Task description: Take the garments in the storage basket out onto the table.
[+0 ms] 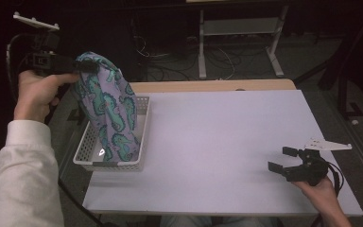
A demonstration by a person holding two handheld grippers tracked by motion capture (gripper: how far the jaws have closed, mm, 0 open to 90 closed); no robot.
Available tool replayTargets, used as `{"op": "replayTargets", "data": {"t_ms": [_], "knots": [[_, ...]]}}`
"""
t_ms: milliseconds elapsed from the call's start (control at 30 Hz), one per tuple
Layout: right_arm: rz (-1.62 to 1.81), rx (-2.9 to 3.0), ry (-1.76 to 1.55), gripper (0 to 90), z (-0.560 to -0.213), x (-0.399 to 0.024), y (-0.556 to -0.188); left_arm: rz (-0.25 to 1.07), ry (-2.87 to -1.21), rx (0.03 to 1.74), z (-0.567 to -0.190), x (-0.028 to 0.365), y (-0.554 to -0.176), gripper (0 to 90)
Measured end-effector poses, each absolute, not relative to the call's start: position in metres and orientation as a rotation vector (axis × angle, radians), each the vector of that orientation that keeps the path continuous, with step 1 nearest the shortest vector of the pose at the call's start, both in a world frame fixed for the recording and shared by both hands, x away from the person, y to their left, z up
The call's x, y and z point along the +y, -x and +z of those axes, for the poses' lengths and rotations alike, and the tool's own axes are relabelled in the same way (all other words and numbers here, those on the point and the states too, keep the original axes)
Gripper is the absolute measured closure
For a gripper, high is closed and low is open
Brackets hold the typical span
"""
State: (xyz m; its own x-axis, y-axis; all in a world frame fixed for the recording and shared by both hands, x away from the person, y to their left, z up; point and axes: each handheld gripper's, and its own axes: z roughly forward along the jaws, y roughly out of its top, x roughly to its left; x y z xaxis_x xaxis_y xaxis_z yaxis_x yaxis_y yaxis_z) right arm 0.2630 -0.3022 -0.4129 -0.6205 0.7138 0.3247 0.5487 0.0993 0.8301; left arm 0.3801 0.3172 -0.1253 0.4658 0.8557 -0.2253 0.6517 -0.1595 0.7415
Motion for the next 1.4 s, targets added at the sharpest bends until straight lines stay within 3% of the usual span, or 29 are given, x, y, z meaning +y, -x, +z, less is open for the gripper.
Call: {"op": "replayTargets", "data": {"t_ms": [567, 1400], "knots": [[1.547, 2.206, -1.283, 0.0, -0.413, -0.302, -0.263, 0.369, -1.881, 1.228, -0.081, 0.308, -0.373, 77.8], [1.552, 2.207, -1.279, 0.0, -0.413, -0.302, -0.263, 0.389, -1.886, 1.179, -0.051, 0.284, -0.372, 77.8]]}}
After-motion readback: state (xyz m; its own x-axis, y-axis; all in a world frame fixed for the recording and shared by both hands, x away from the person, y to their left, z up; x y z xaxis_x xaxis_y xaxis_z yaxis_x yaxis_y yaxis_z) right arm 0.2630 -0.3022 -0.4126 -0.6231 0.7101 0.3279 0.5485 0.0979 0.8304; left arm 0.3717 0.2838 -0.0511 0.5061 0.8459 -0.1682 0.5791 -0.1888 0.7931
